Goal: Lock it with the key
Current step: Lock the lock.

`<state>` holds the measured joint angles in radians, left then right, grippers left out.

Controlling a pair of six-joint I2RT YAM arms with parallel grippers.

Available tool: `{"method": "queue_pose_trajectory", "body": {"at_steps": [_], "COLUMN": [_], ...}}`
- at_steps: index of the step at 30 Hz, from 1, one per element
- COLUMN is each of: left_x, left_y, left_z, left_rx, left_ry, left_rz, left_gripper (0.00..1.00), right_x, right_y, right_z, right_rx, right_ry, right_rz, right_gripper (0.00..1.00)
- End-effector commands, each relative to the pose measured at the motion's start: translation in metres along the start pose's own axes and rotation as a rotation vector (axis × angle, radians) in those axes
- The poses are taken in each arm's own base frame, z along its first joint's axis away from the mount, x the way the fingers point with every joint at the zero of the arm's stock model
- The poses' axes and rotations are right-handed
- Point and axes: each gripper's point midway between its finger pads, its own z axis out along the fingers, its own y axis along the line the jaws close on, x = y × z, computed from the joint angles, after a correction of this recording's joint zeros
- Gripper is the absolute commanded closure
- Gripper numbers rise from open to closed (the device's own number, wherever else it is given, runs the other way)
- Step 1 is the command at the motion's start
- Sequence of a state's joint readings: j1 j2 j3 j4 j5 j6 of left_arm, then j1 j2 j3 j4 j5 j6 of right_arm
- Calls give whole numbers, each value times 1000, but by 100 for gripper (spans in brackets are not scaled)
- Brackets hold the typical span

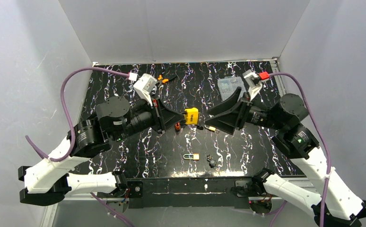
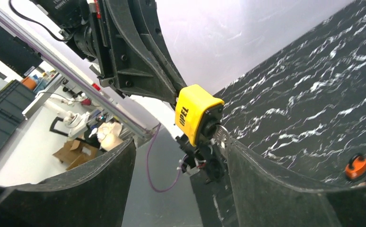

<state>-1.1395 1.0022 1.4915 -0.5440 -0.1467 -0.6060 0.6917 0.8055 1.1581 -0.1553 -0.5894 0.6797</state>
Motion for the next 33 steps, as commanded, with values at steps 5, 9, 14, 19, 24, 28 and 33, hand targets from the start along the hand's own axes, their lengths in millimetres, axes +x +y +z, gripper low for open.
{"method": "queue_pose_trajectory", "body": {"at_steps": [5, 9, 14, 19, 24, 28, 33], "left_x": [-32, -30, -41, -46, -47, -46, -45], "left_y": [-32, -40, -34, -31, -34, -32, -32], "left_z": [-26, -23, -18, -12, -5, -3, -2], "left_rx": [151, 217, 270, 311, 345, 344, 352], "left_ry": [-65, -21, -25, -18, -4, 3, 9], "left_rz": [46, 25, -70, -118, -132, -139, -152], "left_gripper": [100, 100, 100, 100, 100, 100, 100], "right_x": [-20, -25, -25, -25, -26, -29, -29], "right_y": [8, 11, 14, 14, 3, -4, -4], "right_z": [-9, -7, -7, -7, -1, 1, -1], "right_rx": [-167, -200, -219, -220, -184, -146, -130], "right_ry": [-68, -73, -67, -65, -59, -70, -77], "right_rz": [-25, -32, -26, -16, -5, -16, -29], "right_gripper": [27, 31, 37, 40, 35, 34, 36]}}
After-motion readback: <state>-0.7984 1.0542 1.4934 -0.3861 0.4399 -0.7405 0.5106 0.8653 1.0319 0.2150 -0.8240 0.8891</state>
